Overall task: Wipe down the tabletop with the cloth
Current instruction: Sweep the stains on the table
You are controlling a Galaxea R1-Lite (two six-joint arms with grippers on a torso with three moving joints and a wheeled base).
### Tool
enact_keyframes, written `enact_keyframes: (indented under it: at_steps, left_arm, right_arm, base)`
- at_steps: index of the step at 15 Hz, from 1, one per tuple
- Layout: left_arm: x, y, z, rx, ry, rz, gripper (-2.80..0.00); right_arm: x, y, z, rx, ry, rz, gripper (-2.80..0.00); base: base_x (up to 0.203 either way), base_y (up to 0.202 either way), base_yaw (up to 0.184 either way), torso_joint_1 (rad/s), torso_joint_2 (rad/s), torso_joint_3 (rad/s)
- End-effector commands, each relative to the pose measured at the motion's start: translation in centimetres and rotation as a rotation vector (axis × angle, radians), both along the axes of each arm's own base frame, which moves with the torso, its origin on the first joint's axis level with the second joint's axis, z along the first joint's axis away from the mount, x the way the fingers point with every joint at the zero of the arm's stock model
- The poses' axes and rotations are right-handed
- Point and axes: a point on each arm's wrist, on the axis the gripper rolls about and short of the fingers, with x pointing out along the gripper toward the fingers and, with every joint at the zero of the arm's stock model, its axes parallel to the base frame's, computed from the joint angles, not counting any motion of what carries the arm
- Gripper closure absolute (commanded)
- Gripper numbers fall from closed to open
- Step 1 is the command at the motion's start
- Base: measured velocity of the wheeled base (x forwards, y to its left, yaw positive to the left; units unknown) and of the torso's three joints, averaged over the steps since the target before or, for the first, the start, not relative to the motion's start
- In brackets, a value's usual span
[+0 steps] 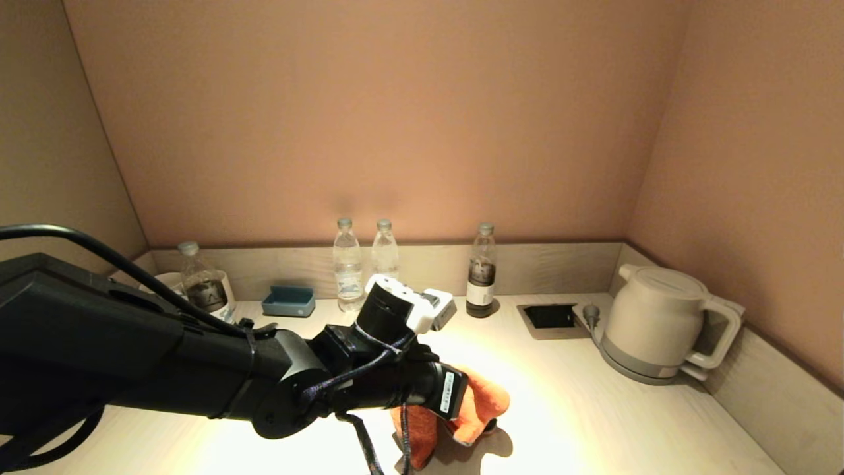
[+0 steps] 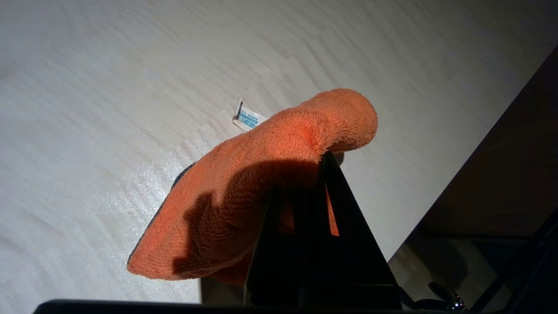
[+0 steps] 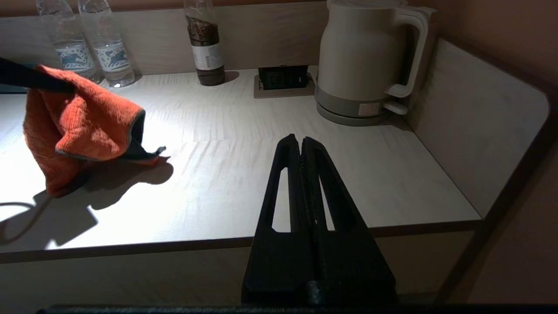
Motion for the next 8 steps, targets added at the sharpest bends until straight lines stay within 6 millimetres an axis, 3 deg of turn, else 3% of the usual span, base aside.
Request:
enact_keyframes:
  at_steps: [1, 4, 8]
  left_arm:
    - [-0.1, 0.3, -3.1, 0.065, 0.058, -0.003, 0.00]
    - [0.0, 1.6, -4.9, 0.120, 0.080, 0.013, 0.00]
    - [1.0, 4.3, -5.8, 0.144, 0.091, 0.085, 0.00]
  right_arm:
    - [0.0, 0.0, 0.0, 0.000, 0.001, -0.001, 0.00]
    - [0.0, 0.0, 0.0, 0.000, 0.001, 0.001, 0.00]
    - [0.0, 0.0, 0.0, 0.000, 0.001, -0.001, 0.00]
  base:
    - [0.000, 0.000, 0.000, 0.000, 0.00, 0.000]
    - [0.000, 0.000, 0.000, 0.000, 0.00, 0.000]
    - [0.000, 0.000, 0.000, 0.000, 0.00, 0.000]
